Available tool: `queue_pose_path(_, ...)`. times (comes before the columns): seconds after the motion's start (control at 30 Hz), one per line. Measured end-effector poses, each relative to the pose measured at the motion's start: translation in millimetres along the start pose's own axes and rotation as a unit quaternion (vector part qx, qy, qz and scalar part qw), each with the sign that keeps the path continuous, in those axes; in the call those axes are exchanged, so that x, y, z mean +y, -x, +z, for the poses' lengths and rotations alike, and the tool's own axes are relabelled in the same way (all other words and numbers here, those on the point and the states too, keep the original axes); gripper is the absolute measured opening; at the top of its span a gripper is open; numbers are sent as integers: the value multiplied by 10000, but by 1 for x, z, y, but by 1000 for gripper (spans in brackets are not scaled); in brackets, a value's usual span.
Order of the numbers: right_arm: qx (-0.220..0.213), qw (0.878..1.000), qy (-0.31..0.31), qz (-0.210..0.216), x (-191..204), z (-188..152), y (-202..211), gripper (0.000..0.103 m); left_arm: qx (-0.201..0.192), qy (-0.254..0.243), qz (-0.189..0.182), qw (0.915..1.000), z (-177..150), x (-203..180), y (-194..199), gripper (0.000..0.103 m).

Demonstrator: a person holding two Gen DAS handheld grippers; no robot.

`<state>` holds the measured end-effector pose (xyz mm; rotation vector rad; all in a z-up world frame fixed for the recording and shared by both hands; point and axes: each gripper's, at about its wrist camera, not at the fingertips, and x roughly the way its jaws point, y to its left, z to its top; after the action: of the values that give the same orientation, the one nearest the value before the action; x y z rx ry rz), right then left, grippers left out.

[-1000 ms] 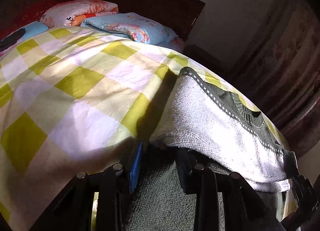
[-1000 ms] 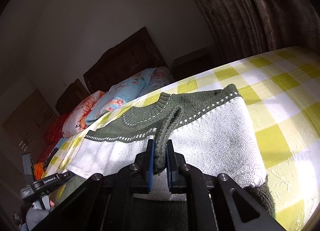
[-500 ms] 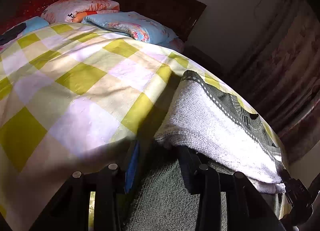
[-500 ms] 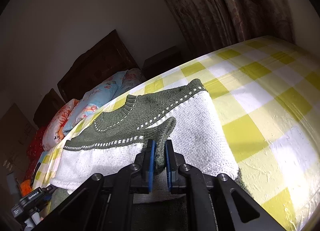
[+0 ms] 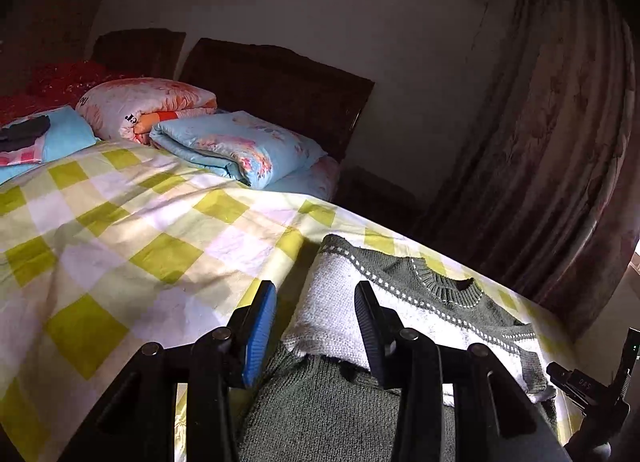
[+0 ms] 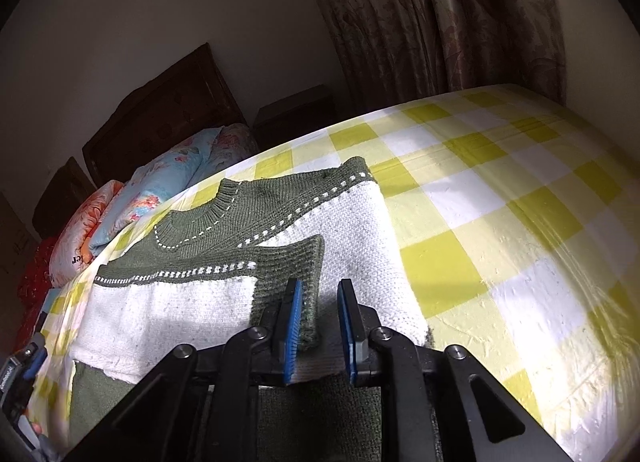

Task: Fold small clothes
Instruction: 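Fold the held sleeve across the sweater body and release it, then grasp the sweater hem with both grippers and fold it toward the collar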

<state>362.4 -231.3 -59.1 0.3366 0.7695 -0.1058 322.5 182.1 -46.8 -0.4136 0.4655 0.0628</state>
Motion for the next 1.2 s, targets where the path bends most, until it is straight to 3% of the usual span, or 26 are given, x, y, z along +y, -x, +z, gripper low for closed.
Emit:
queue_pose_path(0.03, -230, 9996, 67, -148, 1, 2, 9, 103, -129, 16, -115, 9998, 3, -4, 5, 41)
queue_pose_path(0.1, -707, 9968, 367, -38, 12, 7, 27, 103, -138, 3, -370, 9992, 8, -17, 4, 48)
queue_pose_path(0.17, -729, 9921, 1011, 136, 40, 11, 29, 103, 159, -105, -574, 9982, 12, -35, -12, 51)
queue_pose_path(0.23, -482, 9823, 1792, 274, 72, 10, 19, 103, 655, -152, -786, 9946, 14, -52, -37, 51)
queue_pose_path(0.3, 36, 9732, 2265, 392, 91, 3, -2, 103, 1133, -129, -997, 9885, 15, -63, -61, 51)
queue_pose_path(0.4, 703, 9608, 2674, -221, 91, -18, -36, 103, 1537, -71, -1178, 9810, 13, -71, -87, 51)
queue_pose_path(0.43, 546, 9645, 2583, -86, 84, -22, -35, 103, 1624, -19, -1206, 9793, 15, -71, -96, 51)
queue_pose_path(0.57, 617, 9732, 2203, 232, 66, -19, -36, 103, 2058, 283, -1300, 9695, 25, -67, -141, 51)
queue_pose_path(0.7, 606, 9706, 2324, 161, 69, -22, -39, 103, 2165, 633, -840, 9706, 31, -42, -183, 51)
queue_pose_path(0.77, 612, 9716, 2273, 230, 66, -22, -39, 103, 2303, 1151, -858, 9625, 27, -17, -197, 30)
queue_pose_path(0.8, 615, 9723, 2240, 275, 65, -21, -39, 103, 2368, 1439, -943, 9562, 28, -9, -198, 26)
queue_pose_path(0.87, 616, 9726, 2220, 314, 63, -21, -38, 103, 2478, 1800, -1185, 9445, 36, -1, -198, 28)
queue_pose_path(0.93, 620, 9723, 2228, 334, 66, -21, -35, 103, 2273, 1763, -1209, 9501, 49, 0, -194, 29)
queue_pose_path(1.0, 625, 9721, 2232, 352, 65, -21, -36, 103, 2176, 1506, -910, 9601, 57, 0, -199, 32)
queue_pose_path(1.07, 625, 9723, 2223, 370, 64, -22, -34, 103, 2472, 1489, -672, 9551, 51, 6, -219, 32)
queue_pose_path(1.13, 633, 9726, 2198, 408, 66, -20, -36, 103, 2390, 1667, -786, 9534, 51, 16, -222, 30)
queue_pose_path(1.2, 639, 9725, 2198, 420, 66, -20, -35, 103, 2352, 1808, -666, 9527, 54, 18, -212, 30)
